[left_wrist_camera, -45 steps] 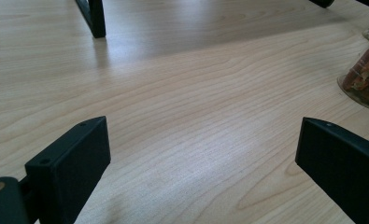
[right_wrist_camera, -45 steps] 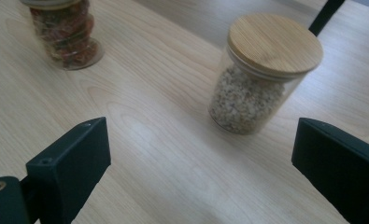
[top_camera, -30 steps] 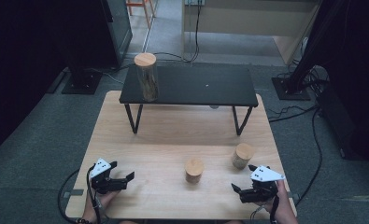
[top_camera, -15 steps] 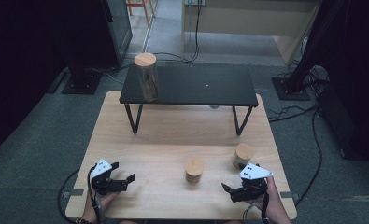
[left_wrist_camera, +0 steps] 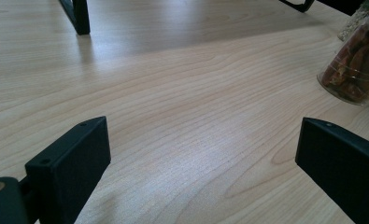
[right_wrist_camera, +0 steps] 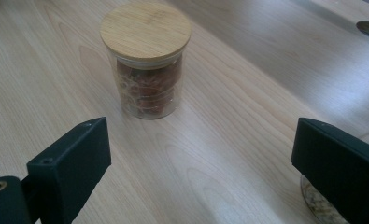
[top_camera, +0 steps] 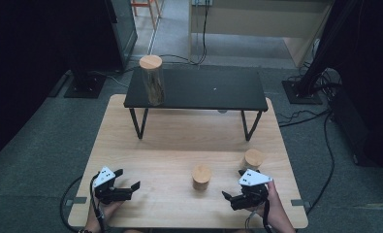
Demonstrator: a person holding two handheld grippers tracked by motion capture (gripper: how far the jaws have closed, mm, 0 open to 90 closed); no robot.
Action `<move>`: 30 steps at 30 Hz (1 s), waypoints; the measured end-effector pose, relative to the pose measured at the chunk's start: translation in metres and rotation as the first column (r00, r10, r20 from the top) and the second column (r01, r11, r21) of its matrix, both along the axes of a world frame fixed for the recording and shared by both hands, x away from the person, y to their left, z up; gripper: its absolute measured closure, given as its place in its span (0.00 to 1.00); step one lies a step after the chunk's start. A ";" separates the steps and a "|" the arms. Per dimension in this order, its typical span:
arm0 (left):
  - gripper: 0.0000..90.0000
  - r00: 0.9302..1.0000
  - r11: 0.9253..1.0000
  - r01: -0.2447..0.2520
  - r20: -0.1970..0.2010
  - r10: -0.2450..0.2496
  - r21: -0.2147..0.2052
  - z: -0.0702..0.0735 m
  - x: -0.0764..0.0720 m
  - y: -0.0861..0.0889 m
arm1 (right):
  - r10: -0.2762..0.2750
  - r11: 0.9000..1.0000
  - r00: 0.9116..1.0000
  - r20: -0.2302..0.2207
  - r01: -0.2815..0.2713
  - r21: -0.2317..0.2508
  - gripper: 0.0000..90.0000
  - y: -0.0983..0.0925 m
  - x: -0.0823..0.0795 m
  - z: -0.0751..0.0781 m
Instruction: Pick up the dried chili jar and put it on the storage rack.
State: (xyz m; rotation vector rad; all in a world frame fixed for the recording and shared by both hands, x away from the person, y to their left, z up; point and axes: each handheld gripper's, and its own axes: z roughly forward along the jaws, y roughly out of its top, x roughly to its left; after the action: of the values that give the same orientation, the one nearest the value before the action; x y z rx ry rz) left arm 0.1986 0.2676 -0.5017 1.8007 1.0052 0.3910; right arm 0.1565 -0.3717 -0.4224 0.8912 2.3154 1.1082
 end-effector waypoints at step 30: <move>0.04 1.000 0.999 0.021 0.006 -0.022 0.023 0.001 0.000 -0.002 | 0.079 0.996 0.996 -0.034 -0.080 -0.030 0.13 0.042 0.028 0.000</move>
State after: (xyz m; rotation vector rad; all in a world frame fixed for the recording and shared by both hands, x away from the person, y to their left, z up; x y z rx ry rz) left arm 0.1987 0.2652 -0.5006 1.8285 0.9796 0.3965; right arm 0.1842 -0.3292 -0.4228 0.8183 2.4071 1.0940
